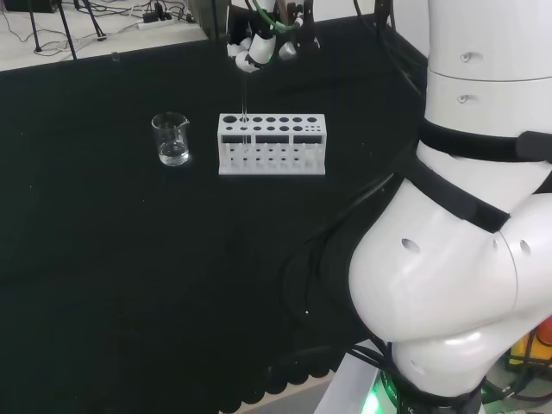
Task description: Put the glass rod back on the white test tube rack.
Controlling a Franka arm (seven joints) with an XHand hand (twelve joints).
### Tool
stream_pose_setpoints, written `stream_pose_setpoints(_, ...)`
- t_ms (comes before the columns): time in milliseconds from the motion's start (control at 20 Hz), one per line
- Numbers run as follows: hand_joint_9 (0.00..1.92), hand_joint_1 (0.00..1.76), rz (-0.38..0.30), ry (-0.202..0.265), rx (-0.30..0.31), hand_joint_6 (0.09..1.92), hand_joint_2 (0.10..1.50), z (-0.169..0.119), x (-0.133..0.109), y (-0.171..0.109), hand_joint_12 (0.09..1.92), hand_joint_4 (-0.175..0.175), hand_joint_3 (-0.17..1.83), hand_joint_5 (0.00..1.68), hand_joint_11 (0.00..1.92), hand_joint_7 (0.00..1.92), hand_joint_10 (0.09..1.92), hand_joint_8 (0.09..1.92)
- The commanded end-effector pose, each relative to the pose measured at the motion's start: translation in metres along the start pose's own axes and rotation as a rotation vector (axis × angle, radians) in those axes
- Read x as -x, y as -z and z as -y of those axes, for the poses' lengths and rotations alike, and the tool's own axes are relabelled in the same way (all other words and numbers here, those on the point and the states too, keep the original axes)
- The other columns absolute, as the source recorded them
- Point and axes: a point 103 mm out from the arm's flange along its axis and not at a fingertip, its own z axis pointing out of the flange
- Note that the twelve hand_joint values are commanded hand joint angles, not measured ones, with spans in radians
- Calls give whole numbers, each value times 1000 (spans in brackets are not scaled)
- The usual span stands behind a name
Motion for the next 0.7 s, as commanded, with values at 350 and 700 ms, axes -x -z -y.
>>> stream_pose_setpoints(350, 1873, 1347, 1, -34, -50, 361, 385, -3, 9, -9, 702, -175, 1062, 1427, 1682, 1458, 546, 798)
stream_pose_setpoints(700, 1875, 1346, -9, -41, -87, 366, 389, -5, 9, -14, 699, -175, 1054, 1421, 1681, 1459, 545, 792)
